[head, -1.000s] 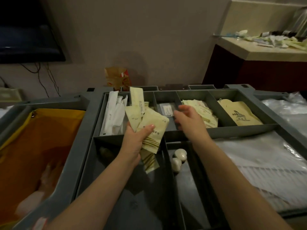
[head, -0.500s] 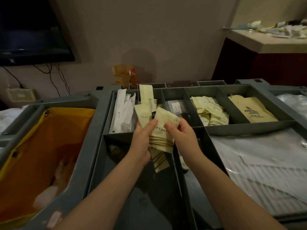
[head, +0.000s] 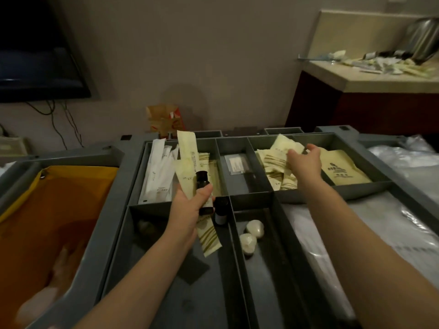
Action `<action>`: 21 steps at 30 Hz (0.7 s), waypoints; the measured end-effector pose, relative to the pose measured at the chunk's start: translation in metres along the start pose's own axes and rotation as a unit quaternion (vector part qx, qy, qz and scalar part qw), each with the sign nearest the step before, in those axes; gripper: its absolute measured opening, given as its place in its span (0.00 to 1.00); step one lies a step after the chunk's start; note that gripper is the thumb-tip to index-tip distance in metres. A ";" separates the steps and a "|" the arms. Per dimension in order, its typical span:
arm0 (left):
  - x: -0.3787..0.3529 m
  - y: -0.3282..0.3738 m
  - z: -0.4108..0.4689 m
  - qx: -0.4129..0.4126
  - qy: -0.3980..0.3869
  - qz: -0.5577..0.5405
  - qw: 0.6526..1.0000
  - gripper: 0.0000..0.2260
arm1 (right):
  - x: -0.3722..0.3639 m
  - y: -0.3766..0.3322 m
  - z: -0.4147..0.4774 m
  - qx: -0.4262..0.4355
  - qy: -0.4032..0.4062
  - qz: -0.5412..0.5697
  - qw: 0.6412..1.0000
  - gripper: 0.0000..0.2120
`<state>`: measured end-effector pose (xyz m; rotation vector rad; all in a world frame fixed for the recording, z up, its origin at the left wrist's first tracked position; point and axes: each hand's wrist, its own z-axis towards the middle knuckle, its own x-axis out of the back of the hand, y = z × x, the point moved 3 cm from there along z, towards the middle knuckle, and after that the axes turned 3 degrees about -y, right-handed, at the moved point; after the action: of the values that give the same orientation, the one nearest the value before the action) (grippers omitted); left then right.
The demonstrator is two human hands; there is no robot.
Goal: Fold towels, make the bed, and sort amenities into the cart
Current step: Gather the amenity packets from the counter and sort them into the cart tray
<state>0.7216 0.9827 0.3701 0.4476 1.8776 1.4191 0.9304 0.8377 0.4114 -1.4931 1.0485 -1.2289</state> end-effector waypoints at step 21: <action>-0.008 0.005 -0.014 -0.027 -0.079 0.182 0.980 0.17 | -0.067 -0.002 -0.118 0.052 -0.342 -0.039 0.938 0.11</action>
<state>0.7158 0.9693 0.3792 0.8860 1.6819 1.6117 0.8045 0.8875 0.4094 -1.7060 0.4526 -0.6999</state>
